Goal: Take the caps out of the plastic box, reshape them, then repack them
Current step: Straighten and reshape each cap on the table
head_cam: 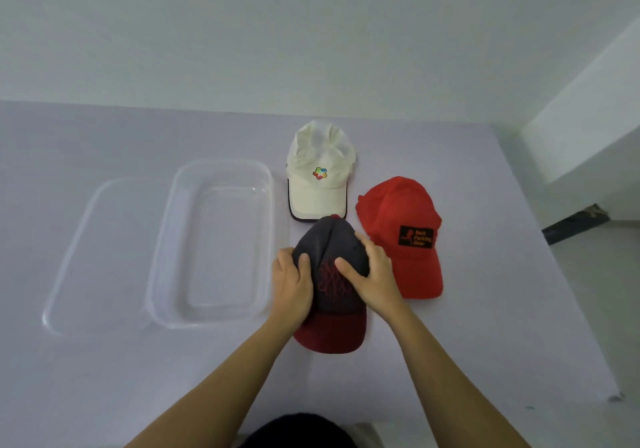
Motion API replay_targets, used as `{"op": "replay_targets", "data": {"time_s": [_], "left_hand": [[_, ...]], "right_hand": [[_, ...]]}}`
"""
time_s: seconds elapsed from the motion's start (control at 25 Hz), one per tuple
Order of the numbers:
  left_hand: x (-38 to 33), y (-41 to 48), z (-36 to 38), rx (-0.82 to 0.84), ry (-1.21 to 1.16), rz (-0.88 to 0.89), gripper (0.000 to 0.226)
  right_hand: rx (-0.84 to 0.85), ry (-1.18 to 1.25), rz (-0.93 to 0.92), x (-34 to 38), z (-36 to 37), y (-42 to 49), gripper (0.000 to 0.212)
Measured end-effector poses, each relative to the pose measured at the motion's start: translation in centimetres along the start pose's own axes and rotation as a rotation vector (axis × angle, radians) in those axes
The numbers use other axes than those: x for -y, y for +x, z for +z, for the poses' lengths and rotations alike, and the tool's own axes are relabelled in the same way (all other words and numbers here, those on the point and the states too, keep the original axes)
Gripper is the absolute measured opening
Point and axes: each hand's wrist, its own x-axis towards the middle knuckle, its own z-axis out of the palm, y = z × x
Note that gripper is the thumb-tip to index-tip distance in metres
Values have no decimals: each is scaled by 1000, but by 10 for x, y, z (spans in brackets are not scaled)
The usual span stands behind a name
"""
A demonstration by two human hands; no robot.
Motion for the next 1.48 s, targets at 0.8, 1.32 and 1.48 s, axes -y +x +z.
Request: {"op": "replay_targets", "data": {"time_s": [0.8, 1.32, 1.48], "left_hand": [[80, -40, 21, 396, 798, 345, 95], [81, -45, 29, 62, 1059, 552, 91], [65, -39, 28, -18, 982, 623, 84]], "right_hand": [[219, 45, -93, -44, 7, 22, 58], [15, -533, -231, -73, 35, -44, 79], [-101, -666, -355, -62, 24, -40, 80]]}}
